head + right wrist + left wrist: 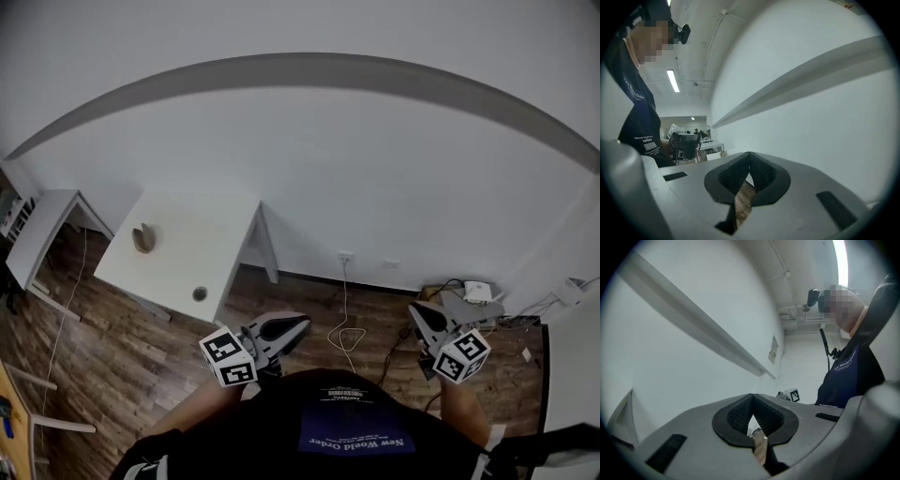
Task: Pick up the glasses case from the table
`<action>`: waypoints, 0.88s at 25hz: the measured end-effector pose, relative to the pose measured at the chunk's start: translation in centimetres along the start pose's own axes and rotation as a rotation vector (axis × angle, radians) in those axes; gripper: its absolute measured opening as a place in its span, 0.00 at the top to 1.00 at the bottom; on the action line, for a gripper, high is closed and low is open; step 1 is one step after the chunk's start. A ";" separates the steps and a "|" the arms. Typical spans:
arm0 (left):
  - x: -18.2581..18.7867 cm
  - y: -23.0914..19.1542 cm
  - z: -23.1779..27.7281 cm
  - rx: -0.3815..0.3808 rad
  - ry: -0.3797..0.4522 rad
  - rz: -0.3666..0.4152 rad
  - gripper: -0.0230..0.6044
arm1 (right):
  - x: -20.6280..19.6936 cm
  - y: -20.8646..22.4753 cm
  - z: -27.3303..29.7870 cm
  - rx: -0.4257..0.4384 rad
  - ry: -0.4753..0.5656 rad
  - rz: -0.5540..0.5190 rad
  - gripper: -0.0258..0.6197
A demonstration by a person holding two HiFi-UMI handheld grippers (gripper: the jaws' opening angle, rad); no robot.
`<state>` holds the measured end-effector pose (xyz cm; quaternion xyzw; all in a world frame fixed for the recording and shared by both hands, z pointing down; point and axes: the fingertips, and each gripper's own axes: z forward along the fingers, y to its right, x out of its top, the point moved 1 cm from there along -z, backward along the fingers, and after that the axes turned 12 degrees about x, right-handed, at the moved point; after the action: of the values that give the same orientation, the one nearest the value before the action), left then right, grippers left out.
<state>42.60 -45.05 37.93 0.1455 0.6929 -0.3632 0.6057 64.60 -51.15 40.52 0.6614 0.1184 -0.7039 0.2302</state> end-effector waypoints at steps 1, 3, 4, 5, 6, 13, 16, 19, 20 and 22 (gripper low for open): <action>-0.1 -0.5 0.4 0.020 -0.004 -0.007 0.97 | 0.1 1.0 0.3 0.013 0.000 0.004 0.96; -0.2 -1.6 0.7 0.055 -0.011 -0.015 0.97 | 0.1 2.2 1.4 0.040 0.000 0.008 0.96; -0.1 -2.3 0.7 0.070 -0.011 -0.015 0.97 | 0.1 2.6 2.2 0.053 -0.002 0.007 0.96; 0.1 -3.1 0.7 0.083 -0.008 -0.016 0.97 | 0.1 3.1 3.1 0.063 -0.006 0.008 0.96; 0.4 -4.0 0.7 0.093 -0.001 -0.017 0.97 | 0.0 3.5 4.1 0.071 -0.010 0.010 0.96; 2.0 -11.8 0.8 0.097 0.047 -0.037 0.97 | 0.9 5.8 12.2 0.093 -0.042 -0.015 0.96; 4.1 -16.8 0.7 0.083 0.068 -0.034 0.97 | 2.3 6.8 16.8 0.082 -0.042 -0.037 0.96; 6.9 -21.7 0.4 0.061 0.088 -0.012 0.97 | 4.1 8.2 21.4 0.056 -0.036 -0.052 0.96; 7.8 -23.3 0.2 0.057 0.094 -0.007 0.97 | 4.6 8.6 23.0 0.050 -0.032 -0.055 0.96; 9.2 -26.5 -0.5 0.057 0.100 -0.004 0.97 | 5.5 9.0 26.4 0.054 -0.031 -0.061 0.96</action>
<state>23.22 -65.29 37.88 0.1795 0.7120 -0.3763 0.5650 45.65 -72.29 38.93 0.6523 0.1161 -0.7238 0.1926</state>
